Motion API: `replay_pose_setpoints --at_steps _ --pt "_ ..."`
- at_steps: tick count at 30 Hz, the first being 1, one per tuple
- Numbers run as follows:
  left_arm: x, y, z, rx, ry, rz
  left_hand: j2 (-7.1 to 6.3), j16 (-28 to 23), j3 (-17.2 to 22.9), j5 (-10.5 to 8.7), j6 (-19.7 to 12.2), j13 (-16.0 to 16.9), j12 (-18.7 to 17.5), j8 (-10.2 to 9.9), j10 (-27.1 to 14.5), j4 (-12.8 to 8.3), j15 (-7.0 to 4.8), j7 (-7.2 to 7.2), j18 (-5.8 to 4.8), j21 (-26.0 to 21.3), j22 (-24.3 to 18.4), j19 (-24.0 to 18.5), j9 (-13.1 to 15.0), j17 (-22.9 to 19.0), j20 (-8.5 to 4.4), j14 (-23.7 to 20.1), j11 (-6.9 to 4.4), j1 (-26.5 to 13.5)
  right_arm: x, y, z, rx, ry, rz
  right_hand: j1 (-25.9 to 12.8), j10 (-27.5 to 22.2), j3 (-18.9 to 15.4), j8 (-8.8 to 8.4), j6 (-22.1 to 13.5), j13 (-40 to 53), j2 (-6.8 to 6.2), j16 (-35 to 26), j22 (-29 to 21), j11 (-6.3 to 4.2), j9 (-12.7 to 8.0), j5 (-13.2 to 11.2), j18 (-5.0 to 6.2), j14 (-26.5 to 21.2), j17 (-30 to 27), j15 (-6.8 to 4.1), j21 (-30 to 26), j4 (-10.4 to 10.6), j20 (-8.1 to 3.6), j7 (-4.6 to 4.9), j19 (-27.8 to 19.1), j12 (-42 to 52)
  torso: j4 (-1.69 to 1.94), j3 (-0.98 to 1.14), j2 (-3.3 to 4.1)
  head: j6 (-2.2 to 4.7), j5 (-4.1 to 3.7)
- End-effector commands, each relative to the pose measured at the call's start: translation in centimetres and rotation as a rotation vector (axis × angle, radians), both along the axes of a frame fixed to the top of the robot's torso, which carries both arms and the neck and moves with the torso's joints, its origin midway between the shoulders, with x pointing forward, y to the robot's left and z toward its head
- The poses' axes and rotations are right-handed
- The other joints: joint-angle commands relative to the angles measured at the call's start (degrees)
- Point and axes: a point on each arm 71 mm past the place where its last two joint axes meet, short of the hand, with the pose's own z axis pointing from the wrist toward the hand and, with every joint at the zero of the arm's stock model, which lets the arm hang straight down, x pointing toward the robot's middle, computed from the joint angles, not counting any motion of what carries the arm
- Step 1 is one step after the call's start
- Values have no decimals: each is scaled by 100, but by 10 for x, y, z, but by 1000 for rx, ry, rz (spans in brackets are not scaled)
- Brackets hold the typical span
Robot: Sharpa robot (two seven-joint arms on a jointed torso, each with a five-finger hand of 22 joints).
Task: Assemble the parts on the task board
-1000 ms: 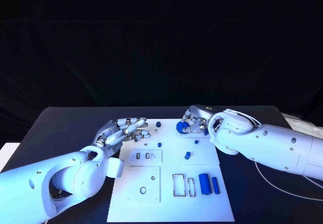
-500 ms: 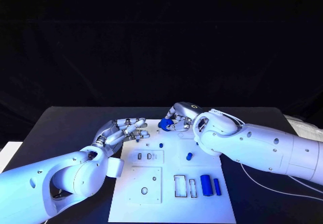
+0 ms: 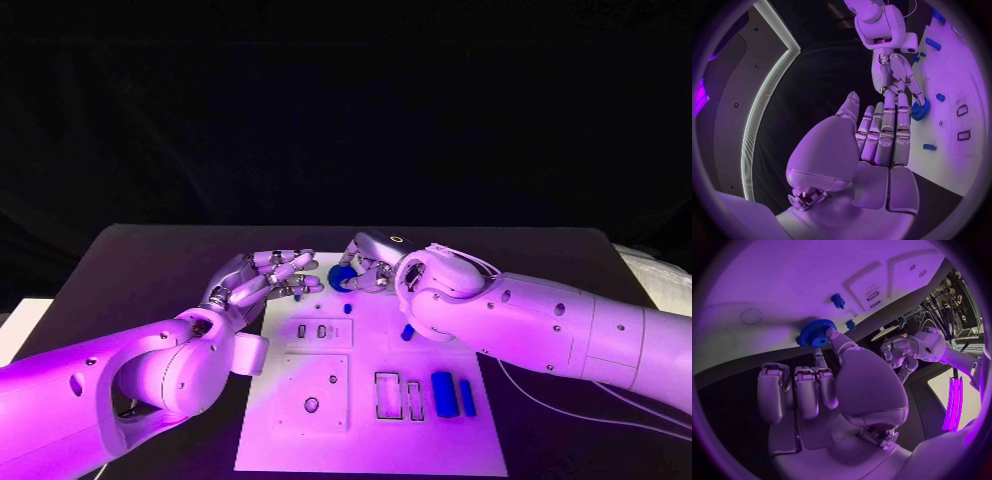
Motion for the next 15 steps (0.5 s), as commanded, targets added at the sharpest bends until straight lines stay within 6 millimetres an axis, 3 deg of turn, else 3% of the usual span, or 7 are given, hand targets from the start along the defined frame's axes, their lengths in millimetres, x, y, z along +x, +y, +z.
replay_pose_setpoints --at_steps 1,6,8,10,12,15 --pt "-1 -2 2 -9 -13 -17 -4 -34 6 24 -29 -9 -22 -20 -51 -25 30 -5 63 -20 -10 32 0 9 8 3 -1 59 -1 3 -6 -38 13 15 -42 498 76 13 213 1352 -10 10 134 -15 381 0 -113 578 1316 -23 28 24 15 -105 45 -41 -7 6 -4 -8 4" --pt "-1 -2 2 -9 -13 -17 -4 -34 6 24 -29 -9 -22 -20 -51 -25 30 -5 63 -20 -10 32 0 9 8 3 -1 59 0 3 -7 -37 9 10 -122 450 105 -102 51 1290 -78 1 146 34 324 -29 -116 574 1297 11 32 22 37 -41 46 -120 -13 9 -2 -11 15" --pt "-1 -2 2 -9 -13 -17 -4 -34 6 24 -29 -9 -22 -20 -51 -25 30 -5 63 -20 -10 32 0 9 8 3 -1 59 1 3 -7 -31 6 9 -166 373 105 -211 -248 1193 -148 -11 149 111 251 -58 -119 568 1270 64 33 16 69 53 44 -242 -17 9 -4 -12 15" --pt "-1 -2 2 -9 -12 -17 -4 -34 6 24 -29 -9 -22 -20 -51 -25 30 -5 63 -20 -10 32 0 9 8 3 -1 59 2 2 -7 -24 6 10 -204 253 79 -209 -806 1049 -240 -12 137 234 211 -107 -119 567 1269 172 26 -10 163 181 31 -430 -18 8 -4 -10 13" --pt "-1 -2 2 -9 -12 -17 -4 -34 6 24 -29 -9 -22 -20 -51 -25 30 -5 63 -20 -10 32 0 9 8 3 -1 59 2 3 -8 -22 8 12 -237 184 28 -246 -1516 969 -291 -11 128 274 182 -173 -114 567 1271 219 22 -11 215 225 22 -537 -15 9 -3 -8 12" --pt "-1 -2 2 -9 -12 -18 -4 -34 6 24 -29 -9 -22 -20 -51 -25 30 -5 63 -20 -10 32 0 9 8 3 -1 59 3 3 -8 -24 16 17 -285 131 -44 -256 -1795 910 -337 -11 116 291 178 -238 -109 567 1272 240 17 11 250 237 12 -617 -11 9 -2 -10 6"
